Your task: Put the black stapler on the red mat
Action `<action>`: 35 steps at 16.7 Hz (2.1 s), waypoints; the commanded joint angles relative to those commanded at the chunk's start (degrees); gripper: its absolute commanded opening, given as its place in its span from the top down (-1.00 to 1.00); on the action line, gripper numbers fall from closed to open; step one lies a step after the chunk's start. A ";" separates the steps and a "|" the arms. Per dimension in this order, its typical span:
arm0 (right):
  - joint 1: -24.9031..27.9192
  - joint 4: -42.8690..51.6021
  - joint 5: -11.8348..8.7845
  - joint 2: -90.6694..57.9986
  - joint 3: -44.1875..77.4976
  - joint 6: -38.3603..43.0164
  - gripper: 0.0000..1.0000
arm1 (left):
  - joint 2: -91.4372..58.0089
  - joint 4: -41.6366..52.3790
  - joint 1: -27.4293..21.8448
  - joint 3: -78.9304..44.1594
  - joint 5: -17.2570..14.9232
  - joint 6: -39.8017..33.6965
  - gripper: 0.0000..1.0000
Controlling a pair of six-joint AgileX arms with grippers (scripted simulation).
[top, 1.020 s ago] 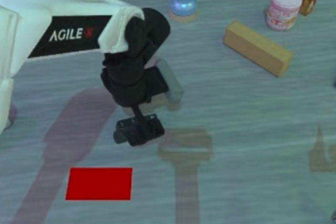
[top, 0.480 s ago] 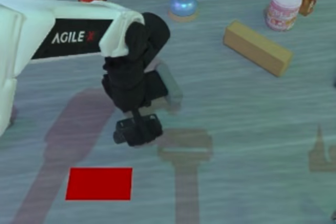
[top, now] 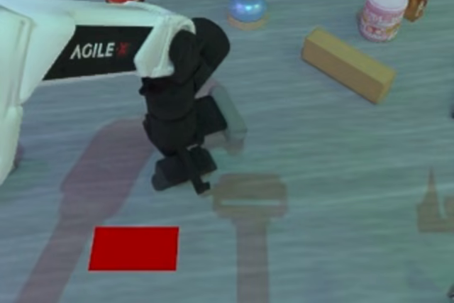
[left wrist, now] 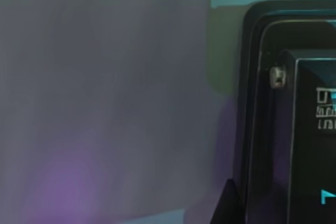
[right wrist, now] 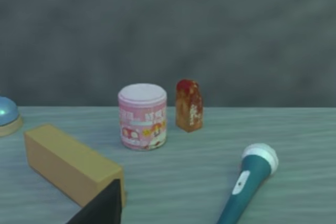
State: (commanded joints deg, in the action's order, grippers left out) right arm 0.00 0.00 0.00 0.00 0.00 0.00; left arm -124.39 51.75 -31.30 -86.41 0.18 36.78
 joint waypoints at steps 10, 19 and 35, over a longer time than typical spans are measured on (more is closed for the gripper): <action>0.00 0.00 0.00 0.00 0.00 0.00 -1.00 | 0.10 0.00 0.01 0.01 -0.01 0.05 1.00; 0.00 0.00 0.00 0.00 0.00 0.00 -1.00 | 4.22 16.94 0.70 -11.82 0.05 -0.12 1.00; 0.00 0.00 0.00 0.00 0.00 0.00 -1.00 | 8.76 24.19 -1.58 -11.32 4.60 -26.59 1.00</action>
State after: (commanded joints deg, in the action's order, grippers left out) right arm 0.00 0.00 0.00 0.00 0.00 0.00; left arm -115.62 75.94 -32.88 -97.73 4.78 10.19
